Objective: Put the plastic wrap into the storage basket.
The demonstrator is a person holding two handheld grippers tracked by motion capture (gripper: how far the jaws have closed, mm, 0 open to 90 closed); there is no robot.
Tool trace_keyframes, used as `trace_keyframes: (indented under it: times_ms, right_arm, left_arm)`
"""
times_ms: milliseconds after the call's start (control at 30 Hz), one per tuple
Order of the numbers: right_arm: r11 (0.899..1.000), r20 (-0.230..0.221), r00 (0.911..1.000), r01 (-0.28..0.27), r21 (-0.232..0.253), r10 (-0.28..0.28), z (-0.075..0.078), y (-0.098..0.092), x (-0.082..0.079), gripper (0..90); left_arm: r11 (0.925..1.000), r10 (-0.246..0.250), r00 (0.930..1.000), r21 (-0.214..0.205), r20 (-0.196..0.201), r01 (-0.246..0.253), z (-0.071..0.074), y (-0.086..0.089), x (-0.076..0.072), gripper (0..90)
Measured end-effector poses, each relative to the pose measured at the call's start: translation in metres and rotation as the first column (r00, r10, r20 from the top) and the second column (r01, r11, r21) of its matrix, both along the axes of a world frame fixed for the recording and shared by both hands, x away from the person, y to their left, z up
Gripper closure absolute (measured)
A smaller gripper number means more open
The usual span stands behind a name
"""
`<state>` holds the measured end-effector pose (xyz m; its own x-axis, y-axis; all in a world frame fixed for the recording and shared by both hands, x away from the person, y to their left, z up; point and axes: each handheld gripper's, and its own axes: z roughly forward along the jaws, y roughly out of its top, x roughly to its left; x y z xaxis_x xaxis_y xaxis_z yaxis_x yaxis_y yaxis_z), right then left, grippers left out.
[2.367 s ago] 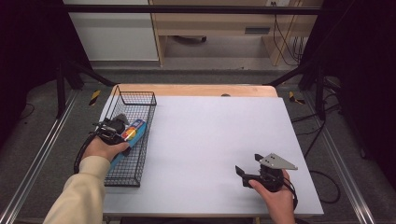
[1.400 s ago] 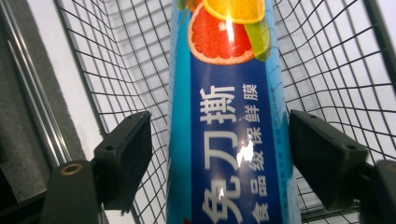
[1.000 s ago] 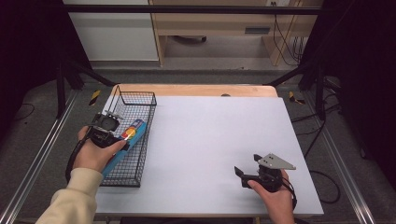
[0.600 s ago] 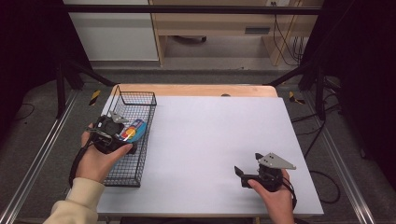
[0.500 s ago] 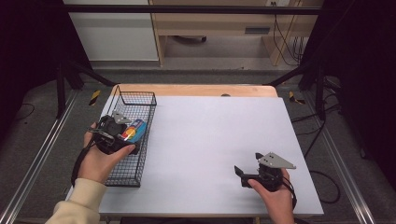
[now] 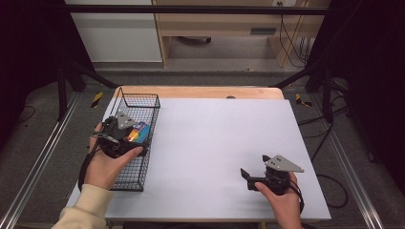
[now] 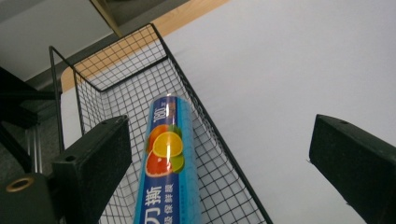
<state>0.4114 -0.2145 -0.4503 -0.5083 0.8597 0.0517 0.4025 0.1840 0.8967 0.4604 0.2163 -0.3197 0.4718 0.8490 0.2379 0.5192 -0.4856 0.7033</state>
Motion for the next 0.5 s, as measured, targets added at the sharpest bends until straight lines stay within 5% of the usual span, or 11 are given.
trace_keyframes:
  times_ms: [500]
  right_arm:
    - [1.0,0.008,1.0,0.003,-0.01,-0.002,0.001,-0.002,0.0,4.9]
  left_arm:
    - [0.9902,-0.136,0.9889,-0.025,0.061,0.138,0.0,-0.039,-0.001,5.7]
